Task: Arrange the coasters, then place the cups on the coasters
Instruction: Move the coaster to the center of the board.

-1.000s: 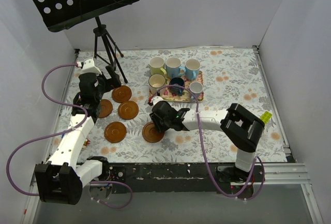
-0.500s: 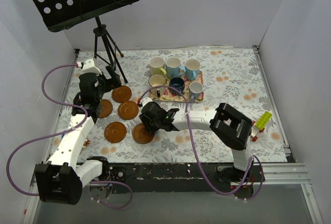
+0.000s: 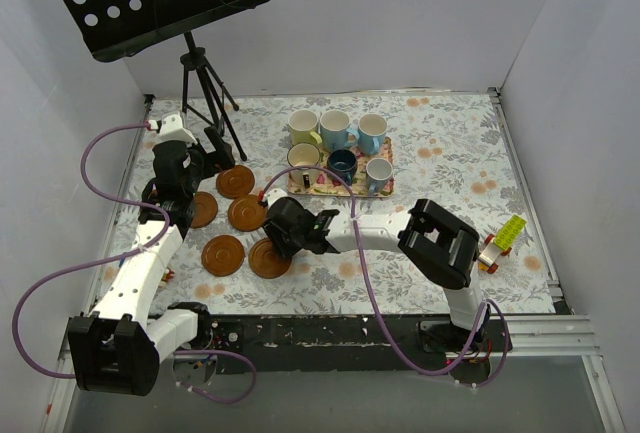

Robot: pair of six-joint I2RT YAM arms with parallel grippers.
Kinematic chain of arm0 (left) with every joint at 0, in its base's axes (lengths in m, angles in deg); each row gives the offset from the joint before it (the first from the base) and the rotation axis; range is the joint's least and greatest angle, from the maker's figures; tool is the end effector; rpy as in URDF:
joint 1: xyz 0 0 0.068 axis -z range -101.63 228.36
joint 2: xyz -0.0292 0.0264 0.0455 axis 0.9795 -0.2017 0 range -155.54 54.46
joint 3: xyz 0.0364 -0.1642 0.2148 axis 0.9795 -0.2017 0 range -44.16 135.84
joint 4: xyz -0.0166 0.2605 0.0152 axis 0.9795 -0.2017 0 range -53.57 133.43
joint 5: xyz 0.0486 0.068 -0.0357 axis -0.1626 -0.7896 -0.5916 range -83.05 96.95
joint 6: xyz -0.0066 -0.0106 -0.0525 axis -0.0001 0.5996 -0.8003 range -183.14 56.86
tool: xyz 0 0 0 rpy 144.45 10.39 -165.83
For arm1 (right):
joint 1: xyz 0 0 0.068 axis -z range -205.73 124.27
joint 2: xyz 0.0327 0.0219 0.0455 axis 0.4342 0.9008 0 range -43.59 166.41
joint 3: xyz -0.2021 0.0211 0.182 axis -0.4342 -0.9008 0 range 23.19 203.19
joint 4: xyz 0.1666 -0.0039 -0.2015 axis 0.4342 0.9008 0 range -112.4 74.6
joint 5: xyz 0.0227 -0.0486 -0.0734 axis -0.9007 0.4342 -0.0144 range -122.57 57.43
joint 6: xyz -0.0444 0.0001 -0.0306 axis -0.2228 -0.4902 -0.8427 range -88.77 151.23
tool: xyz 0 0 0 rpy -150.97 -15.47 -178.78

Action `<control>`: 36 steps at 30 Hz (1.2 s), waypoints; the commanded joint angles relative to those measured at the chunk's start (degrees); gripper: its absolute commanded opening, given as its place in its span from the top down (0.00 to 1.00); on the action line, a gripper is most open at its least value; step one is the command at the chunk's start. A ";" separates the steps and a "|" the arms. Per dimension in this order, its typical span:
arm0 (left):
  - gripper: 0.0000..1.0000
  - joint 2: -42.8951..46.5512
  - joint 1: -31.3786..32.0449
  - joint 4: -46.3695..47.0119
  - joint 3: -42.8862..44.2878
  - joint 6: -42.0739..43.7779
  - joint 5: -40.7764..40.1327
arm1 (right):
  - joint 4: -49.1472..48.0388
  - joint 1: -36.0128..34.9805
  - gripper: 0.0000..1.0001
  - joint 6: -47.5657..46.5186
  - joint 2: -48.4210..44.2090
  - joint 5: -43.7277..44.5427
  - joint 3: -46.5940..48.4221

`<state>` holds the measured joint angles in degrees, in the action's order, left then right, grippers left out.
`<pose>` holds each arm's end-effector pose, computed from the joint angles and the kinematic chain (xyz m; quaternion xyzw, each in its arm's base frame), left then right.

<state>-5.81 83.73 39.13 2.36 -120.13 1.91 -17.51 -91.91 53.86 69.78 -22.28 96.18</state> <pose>0.2446 -0.0197 0.3088 -0.3753 0.7165 -0.2734 0.5205 0.1782 0.3880 0.1654 -0.3099 0.8680 0.2060 0.3288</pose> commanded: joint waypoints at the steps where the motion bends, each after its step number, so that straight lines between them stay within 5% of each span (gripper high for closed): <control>1: 0.02 1.56 0.00 0.34 -0.20 0.04 0.64 | 0.48 -1.06 0.71 1.19 2.30 -1.85 1.19; 36: 0.02 2.26 0.00 0.34 -0.20 0.04 0.38 | 1.53 -1.15 0.71 0.83 3.80 2.28 3.47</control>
<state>-5.57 83.73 39.13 2.34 -120.17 2.04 -17.84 -92.63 54.06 71.26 -21.30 98.10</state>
